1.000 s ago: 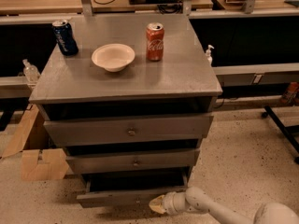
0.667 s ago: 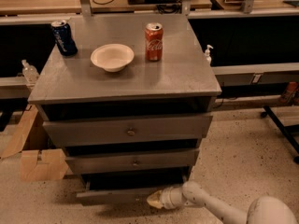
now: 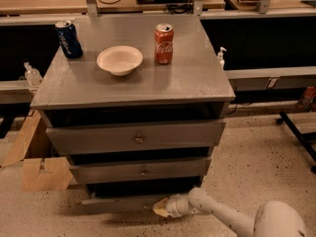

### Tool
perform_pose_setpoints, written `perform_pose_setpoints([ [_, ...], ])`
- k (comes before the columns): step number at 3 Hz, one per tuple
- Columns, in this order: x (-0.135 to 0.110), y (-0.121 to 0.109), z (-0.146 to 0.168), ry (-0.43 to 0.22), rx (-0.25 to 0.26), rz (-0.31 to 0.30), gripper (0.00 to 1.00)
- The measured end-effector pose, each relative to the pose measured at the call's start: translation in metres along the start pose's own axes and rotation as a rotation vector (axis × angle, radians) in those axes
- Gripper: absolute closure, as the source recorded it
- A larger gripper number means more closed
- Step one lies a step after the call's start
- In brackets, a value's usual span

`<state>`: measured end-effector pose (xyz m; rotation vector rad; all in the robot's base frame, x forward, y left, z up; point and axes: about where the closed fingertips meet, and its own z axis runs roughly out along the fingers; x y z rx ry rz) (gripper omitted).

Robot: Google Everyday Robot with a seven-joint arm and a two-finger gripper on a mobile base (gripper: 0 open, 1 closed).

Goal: Close bottom drawer

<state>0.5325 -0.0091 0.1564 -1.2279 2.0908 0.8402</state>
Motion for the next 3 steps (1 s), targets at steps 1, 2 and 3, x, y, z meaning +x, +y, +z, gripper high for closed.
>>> perform_pose_setpoints([
  [1, 0.0000, 0.0000, 0.0000, 0.000, 0.000, 0.000, 0.75],
  [2, 0.0002, 0.0020, 0.0019, 0.000, -0.004, 0.000, 0.51],
  [3, 0.0004, 0.0039, 0.0038, 0.000, -0.008, 0.001, 0.27],
])
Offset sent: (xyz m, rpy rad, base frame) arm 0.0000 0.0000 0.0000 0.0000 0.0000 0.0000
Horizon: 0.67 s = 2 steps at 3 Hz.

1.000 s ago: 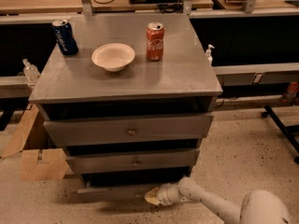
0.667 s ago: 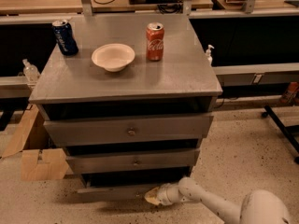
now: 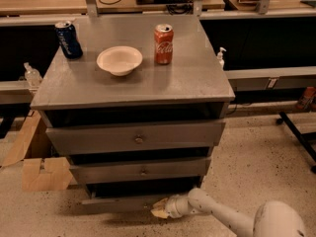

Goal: Close bottom drawer

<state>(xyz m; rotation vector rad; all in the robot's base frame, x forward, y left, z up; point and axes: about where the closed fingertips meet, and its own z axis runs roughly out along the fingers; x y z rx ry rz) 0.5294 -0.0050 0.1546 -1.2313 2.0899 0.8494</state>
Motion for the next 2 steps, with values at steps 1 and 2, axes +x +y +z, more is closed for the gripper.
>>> perform_pose_setpoints([
  [1, 0.0001, 0.0016, 0.0016, 0.000, -0.003, 0.000, 0.06],
  [2, 0.0011, 0.0043, 0.0022, 0.000, -0.005, 0.000, 0.00],
])
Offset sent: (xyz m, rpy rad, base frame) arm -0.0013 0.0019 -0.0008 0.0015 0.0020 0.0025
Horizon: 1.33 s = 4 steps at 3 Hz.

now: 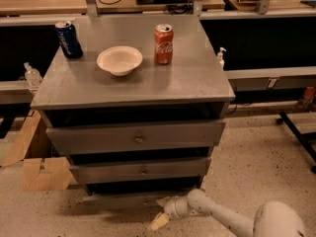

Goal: Close bottom drawer

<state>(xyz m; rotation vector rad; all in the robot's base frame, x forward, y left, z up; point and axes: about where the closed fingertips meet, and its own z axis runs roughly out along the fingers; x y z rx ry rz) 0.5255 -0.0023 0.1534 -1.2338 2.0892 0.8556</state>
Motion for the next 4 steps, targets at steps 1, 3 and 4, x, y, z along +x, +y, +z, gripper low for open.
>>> perform_pose_setpoints([
  [1, 0.000, 0.000, 0.000, 0.000, 0.000, 0.000, 0.00],
  [3, 0.000, 0.004, 0.004, 0.000, -0.009, 0.000, 0.50],
  [4, -0.005, -0.016, -0.010, 0.027, 0.045, -0.011, 0.74],
])
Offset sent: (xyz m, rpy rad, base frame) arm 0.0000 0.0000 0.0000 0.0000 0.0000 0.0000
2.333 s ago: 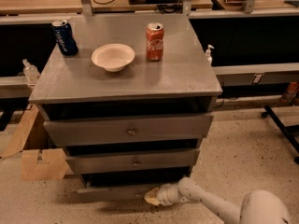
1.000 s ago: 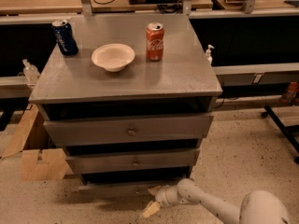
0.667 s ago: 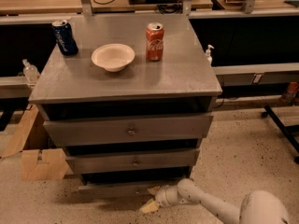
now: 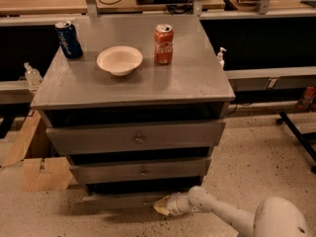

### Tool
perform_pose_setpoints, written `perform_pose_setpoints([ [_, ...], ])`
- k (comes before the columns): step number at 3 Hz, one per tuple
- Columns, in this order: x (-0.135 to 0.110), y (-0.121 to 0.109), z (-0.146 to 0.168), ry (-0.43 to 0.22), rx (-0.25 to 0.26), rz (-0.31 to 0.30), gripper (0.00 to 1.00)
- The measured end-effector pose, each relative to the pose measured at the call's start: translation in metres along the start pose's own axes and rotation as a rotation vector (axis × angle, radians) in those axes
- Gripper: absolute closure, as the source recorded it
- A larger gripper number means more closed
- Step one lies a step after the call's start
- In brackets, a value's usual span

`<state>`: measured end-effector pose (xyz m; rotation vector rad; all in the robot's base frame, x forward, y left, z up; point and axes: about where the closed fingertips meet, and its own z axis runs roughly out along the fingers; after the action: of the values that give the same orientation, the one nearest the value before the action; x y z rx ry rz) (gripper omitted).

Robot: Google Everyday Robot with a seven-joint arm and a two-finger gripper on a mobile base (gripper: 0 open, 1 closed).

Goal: Close bottom drawer

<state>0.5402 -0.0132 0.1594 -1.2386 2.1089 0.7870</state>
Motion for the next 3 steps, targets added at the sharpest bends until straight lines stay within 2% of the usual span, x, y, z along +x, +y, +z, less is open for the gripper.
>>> perform_pose_setpoints([
  [1, -0.004, -0.044, -0.019, 0.017, 0.083, -0.011, 0.97],
  [2, -0.003, -0.042, -0.019, 0.017, 0.085, -0.011, 1.00],
  [3, 0.003, -0.060, -0.021, 0.021, 0.111, 0.007, 1.00],
])
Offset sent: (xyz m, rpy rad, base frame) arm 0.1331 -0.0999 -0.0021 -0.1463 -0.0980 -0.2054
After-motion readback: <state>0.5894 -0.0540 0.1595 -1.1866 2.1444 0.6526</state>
